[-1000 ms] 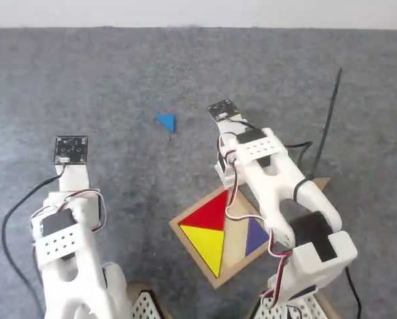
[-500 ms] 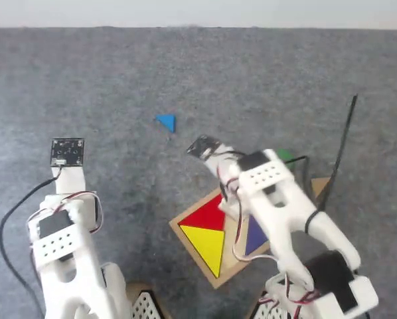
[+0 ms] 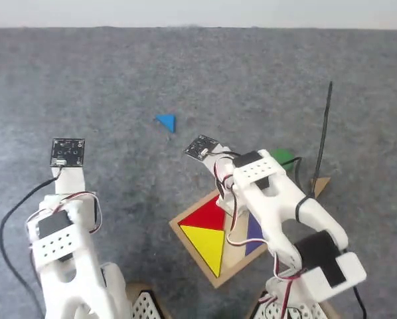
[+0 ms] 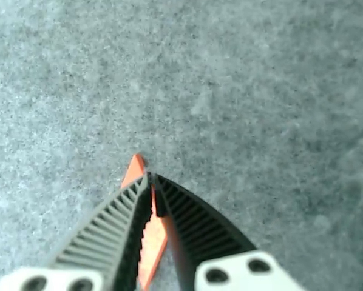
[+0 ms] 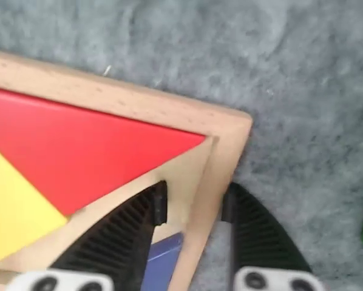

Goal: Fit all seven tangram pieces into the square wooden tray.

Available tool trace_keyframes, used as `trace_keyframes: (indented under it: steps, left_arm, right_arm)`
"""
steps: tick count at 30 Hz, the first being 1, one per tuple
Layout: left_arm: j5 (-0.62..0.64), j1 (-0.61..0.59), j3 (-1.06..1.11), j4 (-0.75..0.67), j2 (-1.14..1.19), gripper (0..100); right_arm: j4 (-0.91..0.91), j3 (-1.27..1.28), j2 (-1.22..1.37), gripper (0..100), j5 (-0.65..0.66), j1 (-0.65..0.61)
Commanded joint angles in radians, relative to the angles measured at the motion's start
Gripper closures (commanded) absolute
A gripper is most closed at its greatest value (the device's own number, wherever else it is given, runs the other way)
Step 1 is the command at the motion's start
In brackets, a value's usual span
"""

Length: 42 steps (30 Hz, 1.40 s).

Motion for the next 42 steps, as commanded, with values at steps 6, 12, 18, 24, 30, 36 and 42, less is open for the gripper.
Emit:
trace_keyframes:
  steps: [6,12,18,24,30,36,42]
  left_arm:
    - [-0.008,-0.002,-0.005,0.005,-0.029,99]
    - [-0.008,-0.002,-0.005,0.005,-0.029,99]
    - [-0.008,-0.002,-0.005,0.005,-0.029,99]
    - [-0.008,-0.002,-0.005,0.005,-0.029,99]
    - [-0.008,-0.002,-0.005,0.003,-0.029,99]
    - [-0.008,-0.002,-0.005,0.003,-0.029,99]
    - [-0.008,-0.002,-0.005,0.003,-0.029,99]
  right_arm:
    - [-0.013,-0.124,0.031,99.2,-0.166,0.027]
    - [0.108,-0.249,0.033,99.1,-0.408,0.028]
    - [0.122,-0.379,0.074,99.1,-0.632,0.028]
    - [0.124,-0.542,0.263,99.1,-0.712,0.015]
    - [0.157,-0.695,0.401,99.1,-0.833,0.015]
    - [0.208,-0.824,0.438,99.1,-0.934,0.016]
    - [0.208,-0.83,0.441,98.8,-0.939,0.015]
